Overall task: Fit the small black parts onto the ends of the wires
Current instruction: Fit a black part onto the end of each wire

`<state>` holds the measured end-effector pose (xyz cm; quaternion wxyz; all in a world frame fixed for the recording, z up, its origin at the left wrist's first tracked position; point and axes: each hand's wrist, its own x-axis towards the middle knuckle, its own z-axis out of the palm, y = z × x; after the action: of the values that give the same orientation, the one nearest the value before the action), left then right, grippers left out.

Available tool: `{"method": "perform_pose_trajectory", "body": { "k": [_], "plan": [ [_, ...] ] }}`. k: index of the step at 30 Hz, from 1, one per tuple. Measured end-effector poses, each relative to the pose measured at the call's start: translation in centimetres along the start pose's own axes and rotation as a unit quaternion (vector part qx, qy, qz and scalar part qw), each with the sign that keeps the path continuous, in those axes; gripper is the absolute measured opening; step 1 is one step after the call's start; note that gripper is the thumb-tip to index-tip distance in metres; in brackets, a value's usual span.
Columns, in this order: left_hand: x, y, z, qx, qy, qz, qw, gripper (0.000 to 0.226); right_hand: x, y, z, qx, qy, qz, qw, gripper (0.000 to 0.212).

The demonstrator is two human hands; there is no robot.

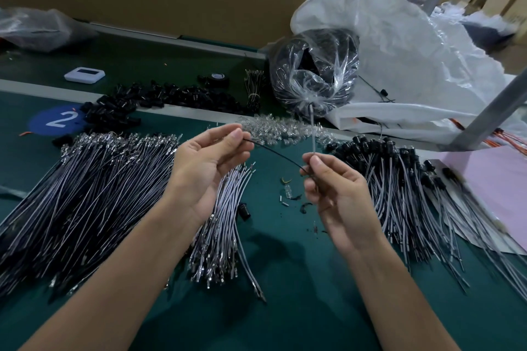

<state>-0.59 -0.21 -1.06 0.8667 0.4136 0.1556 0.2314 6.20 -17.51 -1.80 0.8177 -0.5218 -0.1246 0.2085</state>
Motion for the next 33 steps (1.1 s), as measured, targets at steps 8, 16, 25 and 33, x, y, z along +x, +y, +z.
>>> {"method": "perform_pose_trajectory", "body": {
  "k": [8,16,25,33],
  "plan": [
    [0.1,0.1,-0.3,0.006,0.051,0.034,0.998,0.011,0.2,-0.8,-0.8,0.044,0.026,-0.013,0.999,0.015],
    [0.2,-0.2,-0.3,0.025,0.034,0.038,0.998,0.016,0.4,-0.9,-1.0,0.086,0.066,-0.027,0.994,0.012],
    [-0.3,-0.5,0.2,0.19,-0.026,0.089,0.977,0.02,0.5,-1.8,-1.9,0.154,0.157,-0.064,0.974,0.014],
    [-0.6,-1.2,0.2,0.412,-0.055,0.181,0.891,0.026,0.2,-2.1,-2.1,0.168,0.167,-0.091,0.967,0.011]
  ]
}}
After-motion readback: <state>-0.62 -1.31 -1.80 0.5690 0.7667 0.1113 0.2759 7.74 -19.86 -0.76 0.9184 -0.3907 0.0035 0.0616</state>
